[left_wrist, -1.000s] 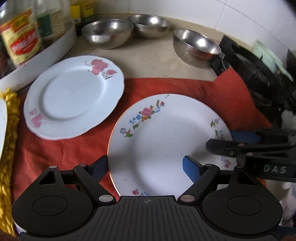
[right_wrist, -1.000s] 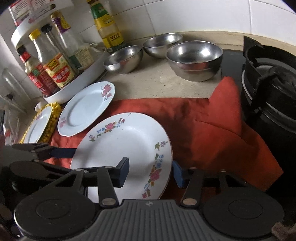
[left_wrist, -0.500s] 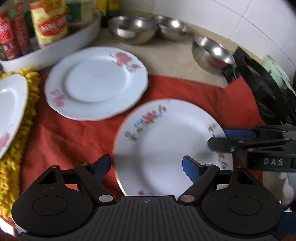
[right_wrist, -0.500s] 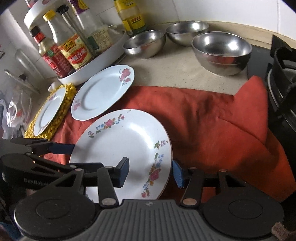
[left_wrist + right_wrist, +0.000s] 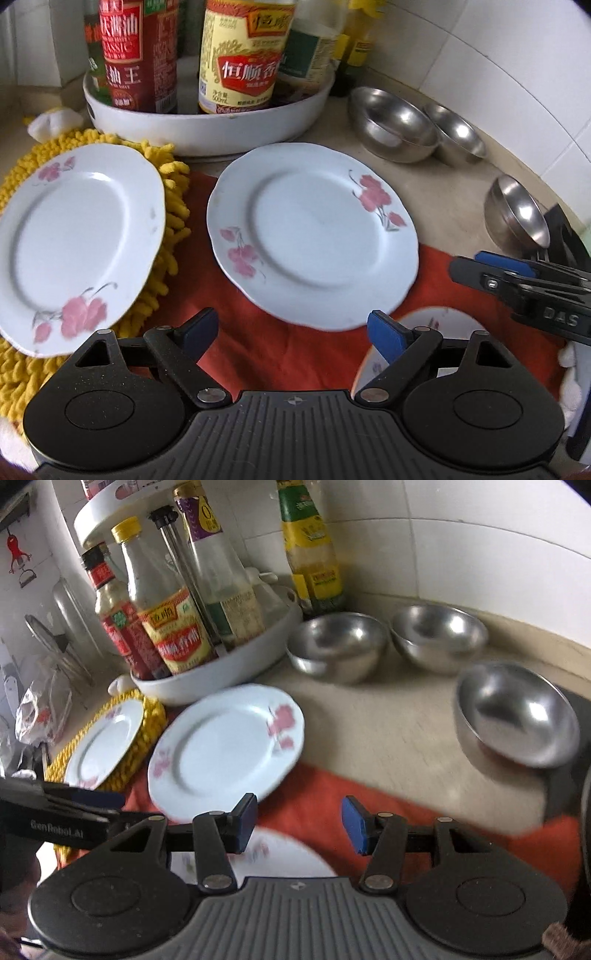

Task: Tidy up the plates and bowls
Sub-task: 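Grasp the pink-flower plate rim with the left tool and lift it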

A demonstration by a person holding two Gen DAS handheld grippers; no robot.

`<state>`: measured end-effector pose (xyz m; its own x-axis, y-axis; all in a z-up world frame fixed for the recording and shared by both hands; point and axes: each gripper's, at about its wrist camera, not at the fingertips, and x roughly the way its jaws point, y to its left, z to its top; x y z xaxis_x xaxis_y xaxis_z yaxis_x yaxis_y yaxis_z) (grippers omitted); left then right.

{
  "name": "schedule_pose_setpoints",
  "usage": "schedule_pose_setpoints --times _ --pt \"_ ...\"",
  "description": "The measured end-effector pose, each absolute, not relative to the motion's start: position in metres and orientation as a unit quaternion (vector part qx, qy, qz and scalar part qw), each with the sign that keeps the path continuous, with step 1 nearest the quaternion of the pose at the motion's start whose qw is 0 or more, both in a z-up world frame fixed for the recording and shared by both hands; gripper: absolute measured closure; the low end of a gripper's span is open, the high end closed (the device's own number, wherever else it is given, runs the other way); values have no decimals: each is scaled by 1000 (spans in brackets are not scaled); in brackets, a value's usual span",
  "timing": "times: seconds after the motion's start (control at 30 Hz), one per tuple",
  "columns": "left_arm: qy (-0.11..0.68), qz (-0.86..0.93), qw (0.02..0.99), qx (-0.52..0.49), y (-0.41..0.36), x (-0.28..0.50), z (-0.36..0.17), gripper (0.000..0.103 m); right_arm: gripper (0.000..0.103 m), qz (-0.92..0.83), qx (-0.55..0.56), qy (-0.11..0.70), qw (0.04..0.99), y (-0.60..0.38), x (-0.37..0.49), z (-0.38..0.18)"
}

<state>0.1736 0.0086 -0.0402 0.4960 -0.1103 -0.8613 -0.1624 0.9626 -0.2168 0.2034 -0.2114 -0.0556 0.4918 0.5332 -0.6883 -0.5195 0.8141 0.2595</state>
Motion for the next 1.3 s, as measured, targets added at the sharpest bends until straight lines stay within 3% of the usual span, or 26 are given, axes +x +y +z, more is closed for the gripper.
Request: schedule_pose_setpoints --times 0.43,0.6,1.0,1.17,1.3 --pt "498 21 852 -156 19 210 -58 11 55 303 1 432 849 -166 269 -76" --pt "493 24 855 -161 17 213 -59 6 55 319 -3 436 841 -155 278 -83" --pt "464 -15 860 -210 28 194 -59 8 57 352 3 442 825 -148 282 -87" --pt "457 -19 867 -196 28 204 -64 2 56 371 2 445 815 -153 285 -87" --pt "443 8 878 -180 29 213 -66 3 57 373 14 450 811 -157 293 -87"
